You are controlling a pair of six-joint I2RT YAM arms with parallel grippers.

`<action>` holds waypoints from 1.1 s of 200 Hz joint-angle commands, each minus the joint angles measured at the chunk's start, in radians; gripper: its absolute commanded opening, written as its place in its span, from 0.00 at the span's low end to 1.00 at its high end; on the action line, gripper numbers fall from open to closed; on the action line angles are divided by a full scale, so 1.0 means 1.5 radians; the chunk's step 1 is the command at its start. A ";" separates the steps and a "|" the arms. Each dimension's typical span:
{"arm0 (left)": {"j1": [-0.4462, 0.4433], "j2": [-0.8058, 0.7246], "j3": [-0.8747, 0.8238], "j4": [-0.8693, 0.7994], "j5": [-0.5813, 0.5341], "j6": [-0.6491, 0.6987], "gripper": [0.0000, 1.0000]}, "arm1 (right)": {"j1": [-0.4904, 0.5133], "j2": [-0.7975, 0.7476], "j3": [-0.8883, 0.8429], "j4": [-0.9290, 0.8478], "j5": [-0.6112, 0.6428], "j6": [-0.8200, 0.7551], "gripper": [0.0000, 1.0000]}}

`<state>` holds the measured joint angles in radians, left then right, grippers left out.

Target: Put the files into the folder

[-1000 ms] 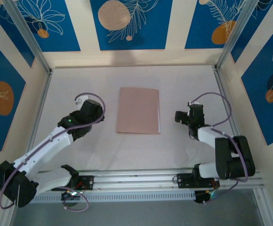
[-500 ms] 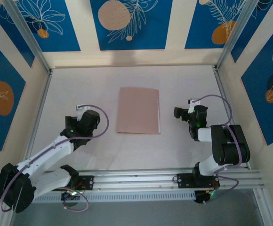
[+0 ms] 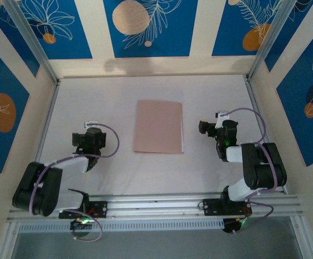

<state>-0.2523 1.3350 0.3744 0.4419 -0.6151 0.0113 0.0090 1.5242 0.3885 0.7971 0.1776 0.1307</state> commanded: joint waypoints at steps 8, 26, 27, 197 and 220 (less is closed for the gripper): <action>0.039 0.059 0.025 0.200 0.109 0.035 1.00 | 0.002 -0.002 0.009 0.021 -0.007 -0.009 0.99; 0.055 0.119 0.004 0.306 0.133 0.027 1.00 | 0.002 -0.002 0.009 0.022 -0.007 -0.009 0.99; 0.057 0.122 0.003 0.316 0.134 0.028 1.00 | 0.002 -0.002 0.009 0.022 -0.006 -0.009 0.99; 0.116 0.152 -0.013 0.354 0.282 0.000 1.00 | 0.003 -0.001 0.010 0.022 -0.006 -0.009 0.99; 0.116 0.152 -0.013 0.354 0.282 0.000 1.00 | 0.003 -0.002 0.010 0.022 -0.006 -0.009 0.99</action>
<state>-0.0853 1.5723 0.3565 0.9749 -0.2127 0.0250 0.0093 1.5242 0.3889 0.7979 0.1753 0.1307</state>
